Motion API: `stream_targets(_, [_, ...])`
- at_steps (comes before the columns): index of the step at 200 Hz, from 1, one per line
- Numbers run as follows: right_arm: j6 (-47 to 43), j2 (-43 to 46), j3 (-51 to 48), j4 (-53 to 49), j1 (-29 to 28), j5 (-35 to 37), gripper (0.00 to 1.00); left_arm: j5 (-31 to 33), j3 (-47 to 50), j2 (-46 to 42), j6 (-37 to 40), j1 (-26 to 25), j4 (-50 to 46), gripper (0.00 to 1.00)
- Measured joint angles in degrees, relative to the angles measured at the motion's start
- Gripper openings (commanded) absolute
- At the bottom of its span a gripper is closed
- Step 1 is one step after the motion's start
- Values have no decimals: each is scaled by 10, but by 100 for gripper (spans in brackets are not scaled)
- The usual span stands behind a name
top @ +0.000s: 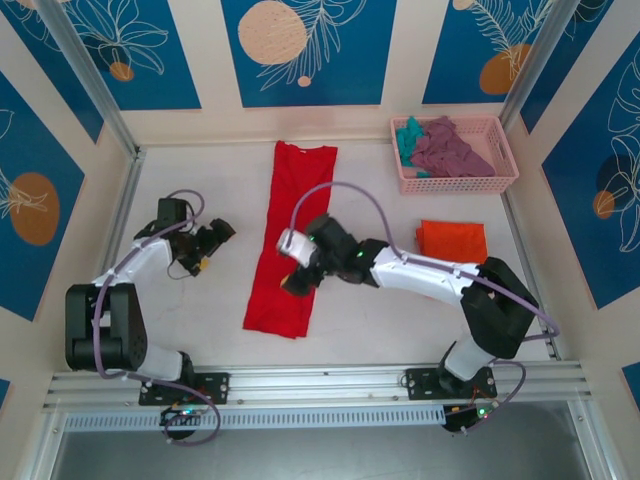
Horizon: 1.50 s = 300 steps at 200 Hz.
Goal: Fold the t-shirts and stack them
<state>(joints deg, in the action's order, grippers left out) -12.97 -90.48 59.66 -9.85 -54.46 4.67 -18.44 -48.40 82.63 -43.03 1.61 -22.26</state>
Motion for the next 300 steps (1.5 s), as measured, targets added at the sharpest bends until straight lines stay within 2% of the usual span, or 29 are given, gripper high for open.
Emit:
stream_targets(30, [-21, -39, 26, -23, -89, 12, 75, -3, 0, 0, 13, 16, -2, 100])
stream_targets(51, [-31, -84, 45, -34, -118, 14, 68, -5, 0, 0, 16, 19, -2, 100])
stream_targets(130, [-62, -175, 72, -64, -126, 14, 66, -7, 6, -1, 27, 21, -5, 100])
stream_targets(161, [-78, -196, 76, -69, -126, 20, 56, -7, 6, -1, 28, 22, -7, 100])
stream_targets(185, [-91, -197, 80, -74, -127, 38, 41, -7, 6, -1, 30, 23, -7, 100])
stream_targets(196, [-94, -198, 82, -77, -127, 48, 17, -7, 6, -1, 31, 23, -7, 100])
stream_targets(207, [-101, -198, 83, -76, -127, 61, 12, -7, 6, -1, 31, 23, -7, 100])
stream_targets(211, [-101, -198, 84, -77, -127, 63, 4, -9, 6, -1, 31, 23, -7, 100])
stream_targets(218, [-103, -198, 85, -78, -127, 65, 0, -9, 6, -1, 31, 23, -7, 100])
stream_targets(258, [-104, -184, 80, -104, -129, 64, 0, -11, 7, -1, 31, 23, -6, 100])
stream_targets(300, [-81, -113, 48, -198, -129, 3, 0, -11, 13, -1, 31, 20, -2, 100])
